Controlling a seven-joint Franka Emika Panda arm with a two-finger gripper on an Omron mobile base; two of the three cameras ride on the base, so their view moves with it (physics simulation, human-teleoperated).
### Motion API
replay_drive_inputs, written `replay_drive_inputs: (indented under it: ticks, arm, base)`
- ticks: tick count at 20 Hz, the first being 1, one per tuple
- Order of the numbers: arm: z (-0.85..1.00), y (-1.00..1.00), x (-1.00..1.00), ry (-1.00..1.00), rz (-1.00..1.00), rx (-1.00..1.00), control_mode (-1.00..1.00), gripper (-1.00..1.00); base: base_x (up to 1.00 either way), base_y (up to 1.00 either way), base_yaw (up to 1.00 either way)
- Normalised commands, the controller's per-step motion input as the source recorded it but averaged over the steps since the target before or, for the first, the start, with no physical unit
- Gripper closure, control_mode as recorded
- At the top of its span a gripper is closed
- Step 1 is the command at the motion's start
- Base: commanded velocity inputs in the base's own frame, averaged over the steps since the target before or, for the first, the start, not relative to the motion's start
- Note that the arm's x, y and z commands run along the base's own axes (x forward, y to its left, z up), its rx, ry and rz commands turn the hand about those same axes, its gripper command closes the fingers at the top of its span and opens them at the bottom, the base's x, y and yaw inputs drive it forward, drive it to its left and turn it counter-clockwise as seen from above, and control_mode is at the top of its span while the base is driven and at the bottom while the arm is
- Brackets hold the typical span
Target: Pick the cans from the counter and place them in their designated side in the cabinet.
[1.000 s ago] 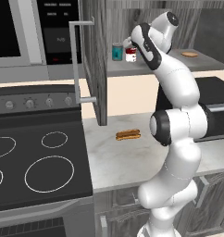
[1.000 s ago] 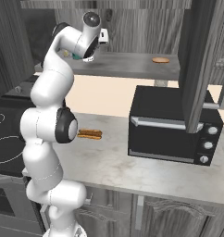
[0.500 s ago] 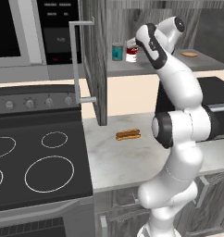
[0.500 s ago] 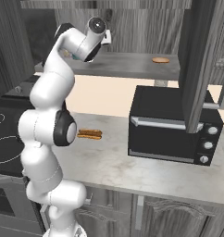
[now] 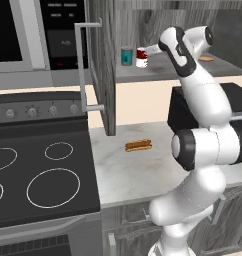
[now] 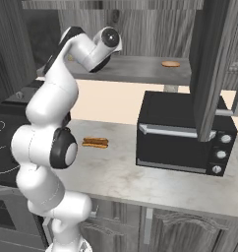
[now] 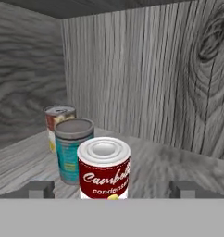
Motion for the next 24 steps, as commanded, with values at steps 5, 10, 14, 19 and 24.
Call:
replay_drive_inputs:
  ticks: [5, 10, 14, 19, 24]
  arm:
    - [0.0, 0.05, -0.6, -0.12, 0.03, 0.0, -1.0, -1.0]
    - [0.0, 0.17, -0.58, -0.04, 0.01, 0.0, -1.0, -1.0]
    - [0.0, 0.16, -0.61, -0.03, 0.0, 0.0, -1.0, -1.0]
    - [0.0, 0.1, -0.64, 0.0, 0.0, 0.0, -1.0, -1.0]
    - [0.0, 0.0, -0.61, 0.06, 0.0, 0.0, -1.0, -1.0]
  base:
    - [0.0, 0.0, 0.0]
    - [0.0, 0.0, 0.0]
    - [0.0, 0.0, 0.0]
    - [0.0, 0.0, 0.0]
    - [0.0, 0.0, 0.0]
